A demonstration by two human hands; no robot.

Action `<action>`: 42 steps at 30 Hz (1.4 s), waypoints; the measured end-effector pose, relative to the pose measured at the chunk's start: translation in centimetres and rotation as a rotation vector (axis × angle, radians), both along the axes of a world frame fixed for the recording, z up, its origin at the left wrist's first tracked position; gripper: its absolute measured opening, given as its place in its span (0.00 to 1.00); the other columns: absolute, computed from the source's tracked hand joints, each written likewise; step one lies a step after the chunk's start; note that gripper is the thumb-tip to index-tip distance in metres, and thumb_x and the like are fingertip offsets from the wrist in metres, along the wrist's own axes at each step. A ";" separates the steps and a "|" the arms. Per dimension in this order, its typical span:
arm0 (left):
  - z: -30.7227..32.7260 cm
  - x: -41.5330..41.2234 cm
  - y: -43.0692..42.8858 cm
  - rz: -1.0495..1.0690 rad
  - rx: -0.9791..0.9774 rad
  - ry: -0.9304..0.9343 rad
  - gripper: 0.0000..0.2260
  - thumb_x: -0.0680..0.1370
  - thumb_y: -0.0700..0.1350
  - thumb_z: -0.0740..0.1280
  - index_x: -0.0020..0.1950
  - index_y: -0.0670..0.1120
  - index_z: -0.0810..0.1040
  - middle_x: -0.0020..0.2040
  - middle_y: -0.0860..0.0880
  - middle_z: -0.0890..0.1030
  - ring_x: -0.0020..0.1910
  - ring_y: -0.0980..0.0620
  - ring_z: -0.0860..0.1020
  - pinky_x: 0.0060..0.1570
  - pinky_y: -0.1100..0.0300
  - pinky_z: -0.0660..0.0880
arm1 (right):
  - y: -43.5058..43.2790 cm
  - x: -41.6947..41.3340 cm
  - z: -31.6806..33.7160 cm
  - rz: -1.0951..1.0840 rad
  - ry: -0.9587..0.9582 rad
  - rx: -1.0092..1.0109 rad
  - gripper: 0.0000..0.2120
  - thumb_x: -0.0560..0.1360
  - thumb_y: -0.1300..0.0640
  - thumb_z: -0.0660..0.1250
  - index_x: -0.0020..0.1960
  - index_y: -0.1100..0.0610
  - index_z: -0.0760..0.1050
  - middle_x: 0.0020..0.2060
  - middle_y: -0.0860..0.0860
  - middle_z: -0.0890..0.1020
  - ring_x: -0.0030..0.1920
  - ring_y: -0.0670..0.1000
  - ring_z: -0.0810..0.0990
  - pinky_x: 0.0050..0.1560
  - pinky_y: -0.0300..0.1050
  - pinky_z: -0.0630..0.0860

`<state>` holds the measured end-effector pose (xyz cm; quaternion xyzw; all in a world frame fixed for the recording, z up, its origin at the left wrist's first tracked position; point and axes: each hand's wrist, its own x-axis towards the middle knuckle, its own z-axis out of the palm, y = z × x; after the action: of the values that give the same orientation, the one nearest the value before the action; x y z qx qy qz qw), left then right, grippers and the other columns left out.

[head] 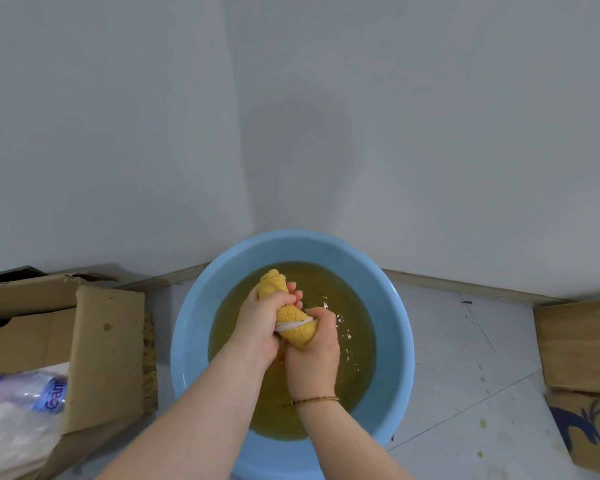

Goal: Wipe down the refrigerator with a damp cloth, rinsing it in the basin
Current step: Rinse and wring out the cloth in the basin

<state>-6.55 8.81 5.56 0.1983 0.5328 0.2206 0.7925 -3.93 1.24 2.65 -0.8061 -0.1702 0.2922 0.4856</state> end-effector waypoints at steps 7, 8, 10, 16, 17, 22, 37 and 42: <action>-0.2 -0.2 0.6 -0.290 0.379 0.238 0.13 0.67 0.27 0.63 0.34 0.46 0.73 0.33 0.46 0.74 0.35 0.49 0.73 0.38 0.58 0.71 | 0.9 1.6 0.1 0.325 0.425 -0.078 0.12 0.67 0.71 0.68 0.34 0.55 0.71 0.28 0.48 0.75 0.24 0.41 0.72 0.26 0.34 0.70; -0.1 -0.2 0.8 -0.310 0.387 0.224 0.13 0.67 0.27 0.62 0.33 0.45 0.73 0.32 0.46 0.73 0.34 0.49 0.73 0.37 0.58 0.71 | 1.0 2.0 0.4 0.375 0.460 -0.082 0.13 0.66 0.72 0.67 0.33 0.56 0.70 0.26 0.49 0.73 0.22 0.41 0.70 0.24 0.34 0.68; -0.2 -0.1 1.3 -0.323 0.394 0.176 0.13 0.67 0.26 0.61 0.30 0.43 0.71 0.30 0.47 0.73 0.32 0.51 0.72 0.35 0.59 0.70 | 1.2 3.0 0.6 0.451 0.504 -0.106 0.14 0.66 0.74 0.65 0.31 0.57 0.69 0.22 0.49 0.71 0.19 0.44 0.67 0.21 0.35 0.65; -0.5 -0.4 2.1 -0.375 0.383 0.040 0.13 0.60 0.31 0.64 0.21 0.49 0.73 0.25 0.51 0.74 0.31 0.53 0.72 0.35 0.60 0.70 | 1.7 3.9 0.5 0.514 0.695 -0.137 0.17 0.67 0.77 0.60 0.28 0.58 0.65 0.17 0.48 0.67 0.17 0.45 0.65 0.20 0.31 0.60; -0.5 -0.5 2.1 -0.395 0.365 0.019 0.12 0.58 0.33 0.63 0.21 0.50 0.74 0.25 0.52 0.74 0.31 0.53 0.72 0.36 0.59 0.70 | 1.6 3.9 0.5 0.530 0.716 -0.144 0.16 0.68 0.77 0.59 0.29 0.59 0.65 0.17 0.48 0.67 0.17 0.44 0.65 0.20 0.30 0.60; -1.3 -0.5 2.4 -0.374 0.311 0.061 0.15 0.69 0.28 0.62 0.31 0.47 0.75 0.31 0.49 0.75 0.35 0.51 0.74 0.38 0.58 0.71 | 1.9 4.3 0.3 0.510 0.606 -0.205 0.13 0.68 0.74 0.63 0.33 0.58 0.67 0.22 0.51 0.69 0.17 0.44 0.66 0.19 0.32 0.62; 0.3 -0.8 2.5 -0.203 0.170 -0.061 0.12 0.75 0.53 0.62 0.43 0.46 0.77 0.32 0.50 0.73 0.29 0.56 0.71 0.31 0.63 0.71 | 0.6 2.0 0.5 0.302 0.477 -0.084 0.12 0.71 0.66 0.67 0.43 0.51 0.69 0.32 0.50 0.74 0.23 0.43 0.71 0.25 0.34 0.71; 0.3 -1.4 2.8 -0.324 0.277 0.037 0.18 0.77 0.50 0.60 0.29 0.45 0.72 0.24 0.50 0.72 0.21 0.56 0.69 0.25 0.64 0.68 | 0.9 2.0 0.7 0.572 0.046 -0.235 0.09 0.71 0.56 0.70 0.39 0.53 0.69 0.32 0.46 0.73 0.32 0.43 0.73 0.32 0.33 0.71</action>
<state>-7.91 11.62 5.90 0.3922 0.4730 0.1578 0.7730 -1.92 2.15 3.33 -0.7692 -0.3442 0.4530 0.2910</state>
